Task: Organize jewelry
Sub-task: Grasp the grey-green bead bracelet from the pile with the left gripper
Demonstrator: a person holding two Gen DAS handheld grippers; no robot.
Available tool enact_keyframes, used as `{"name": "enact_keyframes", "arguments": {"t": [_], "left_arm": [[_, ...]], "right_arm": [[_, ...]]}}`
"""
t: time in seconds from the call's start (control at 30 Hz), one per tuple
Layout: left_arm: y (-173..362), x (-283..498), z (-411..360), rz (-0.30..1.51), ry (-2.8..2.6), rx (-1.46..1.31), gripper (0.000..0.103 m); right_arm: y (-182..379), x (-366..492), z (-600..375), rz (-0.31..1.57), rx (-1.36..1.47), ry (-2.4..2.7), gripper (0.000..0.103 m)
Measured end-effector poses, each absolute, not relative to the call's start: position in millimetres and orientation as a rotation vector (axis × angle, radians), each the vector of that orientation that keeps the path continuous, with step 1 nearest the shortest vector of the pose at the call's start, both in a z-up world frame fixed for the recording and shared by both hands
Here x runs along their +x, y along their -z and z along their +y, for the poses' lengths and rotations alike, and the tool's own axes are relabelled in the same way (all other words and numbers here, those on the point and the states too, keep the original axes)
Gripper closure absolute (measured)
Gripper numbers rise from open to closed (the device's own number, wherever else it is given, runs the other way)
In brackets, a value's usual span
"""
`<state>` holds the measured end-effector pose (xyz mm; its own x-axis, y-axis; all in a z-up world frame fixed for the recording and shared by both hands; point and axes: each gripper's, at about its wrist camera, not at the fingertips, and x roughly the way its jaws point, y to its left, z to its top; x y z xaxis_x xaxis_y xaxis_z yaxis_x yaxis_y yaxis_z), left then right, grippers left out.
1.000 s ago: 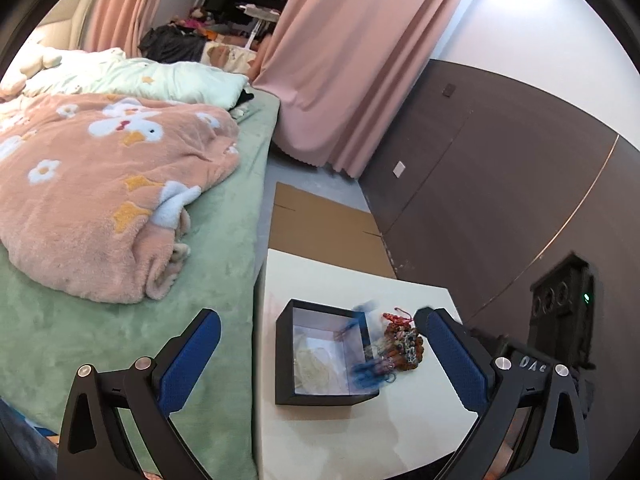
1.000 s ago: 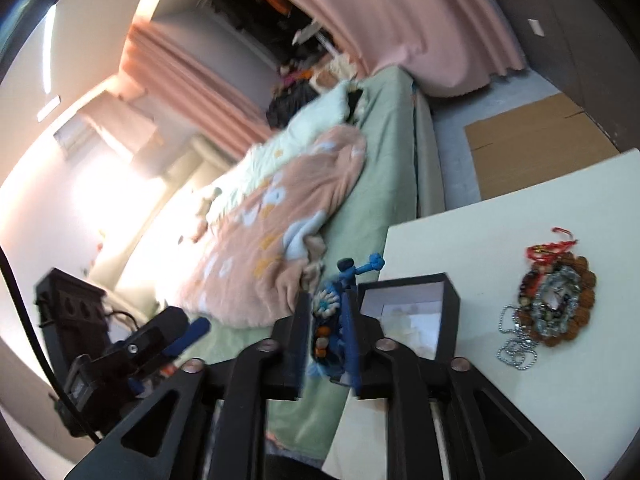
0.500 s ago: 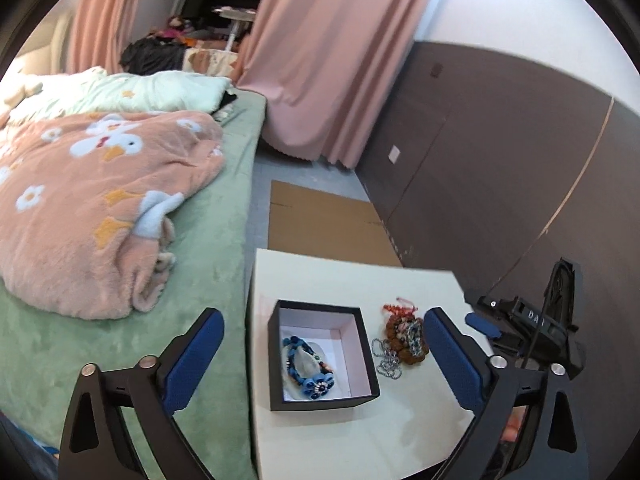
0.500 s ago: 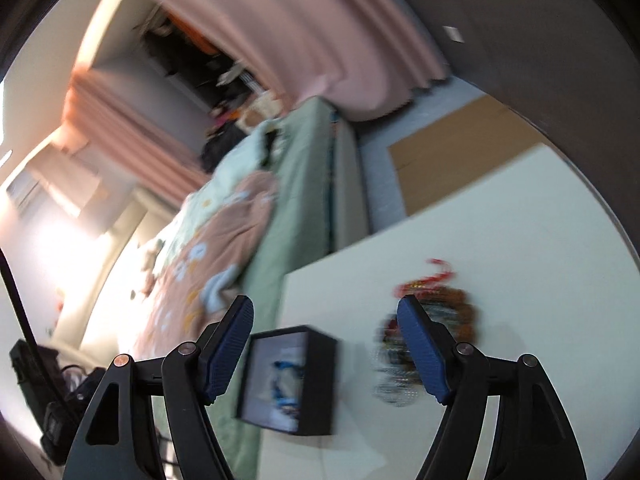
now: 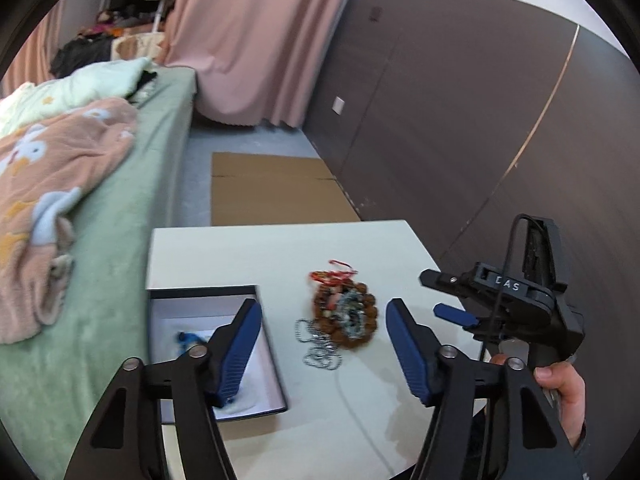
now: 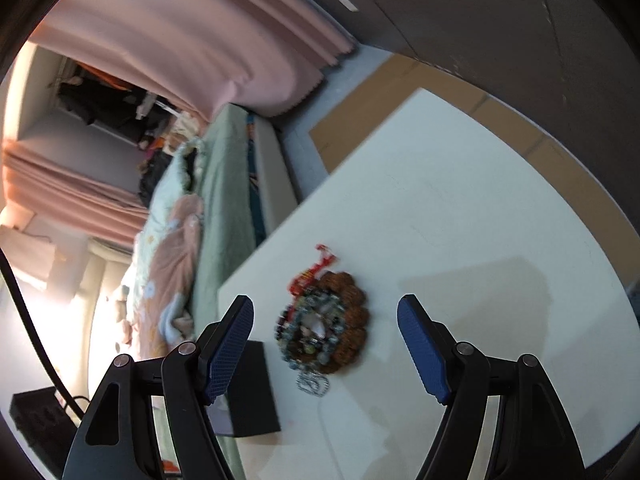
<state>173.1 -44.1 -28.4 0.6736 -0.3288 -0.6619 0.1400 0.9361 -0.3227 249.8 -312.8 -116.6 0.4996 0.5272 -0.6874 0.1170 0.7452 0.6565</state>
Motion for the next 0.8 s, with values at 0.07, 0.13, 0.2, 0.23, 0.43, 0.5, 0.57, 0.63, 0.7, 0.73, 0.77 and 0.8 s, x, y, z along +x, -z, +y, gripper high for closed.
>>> {"name": "enact_keyframes", "arguments": {"t": [0.07, 0.13, 0.2, 0.23, 0.43, 0.5, 0.57, 0.63, 0.7, 0.73, 0.77, 0.8], "left_arm": [[33.8, 179.7, -54.4, 0.804, 0.284, -0.256, 0.04], [40.5, 185.3, -63.3, 0.82, 0.296, -0.253, 0.041], [49.0, 191.1, -72.4, 0.847, 0.303, -0.252, 0.043], [53.3, 194.7, -76.0, 0.861, 0.308, -0.252, 0.044], [77.4, 208.1, -96.9, 0.928, 0.318, -0.239, 0.05], [83.7, 211.7, -102.3, 0.936, 0.316, -0.235, 0.052], [89.7, 216.3, -107.4, 0.94, 0.309, -0.224, 0.052], [96.0, 221.0, -111.6, 0.952, 0.296, -0.209, 0.053], [101.1, 225.5, -114.3, 0.967, 0.276, -0.198, 0.059], [104.8, 227.6, -114.9, 0.979, 0.263, -0.196, 0.061], [109.3, 229.4, -114.5, 0.994, 0.247, -0.195, 0.066], [112.8, 230.5, -114.2, 1.006, 0.235, -0.195, 0.074]], "right_arm": [[122.5, 249.7, -317.1, 1.062, 0.719, -0.253, 0.028], [126.1, 248.2, -324.2, 1.077, 0.752, -0.244, 0.028], [125.7, 246.7, -330.9, 1.081, 0.762, -0.229, 0.028], [124.3, 245.8, -333.6, 1.079, 0.756, -0.217, 0.028], [133.5, 243.2, -343.2, 1.115, 0.792, -0.198, 0.028], [134.8, 244.0, -343.6, 1.126, 0.792, -0.195, 0.028], [134.3, 245.0, -342.6, 1.135, 0.783, -0.2, 0.028], [134.7, 245.1, -340.8, 1.143, 0.781, -0.209, 0.028], [136.0, 245.5, -339.4, 1.151, 0.786, -0.217, 0.028], [136.7, 245.9, -338.9, 1.156, 0.788, -0.219, 0.028], [138.3, 246.0, -338.6, 1.16, 0.79, -0.221, 0.028], [139.2, 246.1, -338.1, 1.163, 0.791, -0.22, 0.028]]}}
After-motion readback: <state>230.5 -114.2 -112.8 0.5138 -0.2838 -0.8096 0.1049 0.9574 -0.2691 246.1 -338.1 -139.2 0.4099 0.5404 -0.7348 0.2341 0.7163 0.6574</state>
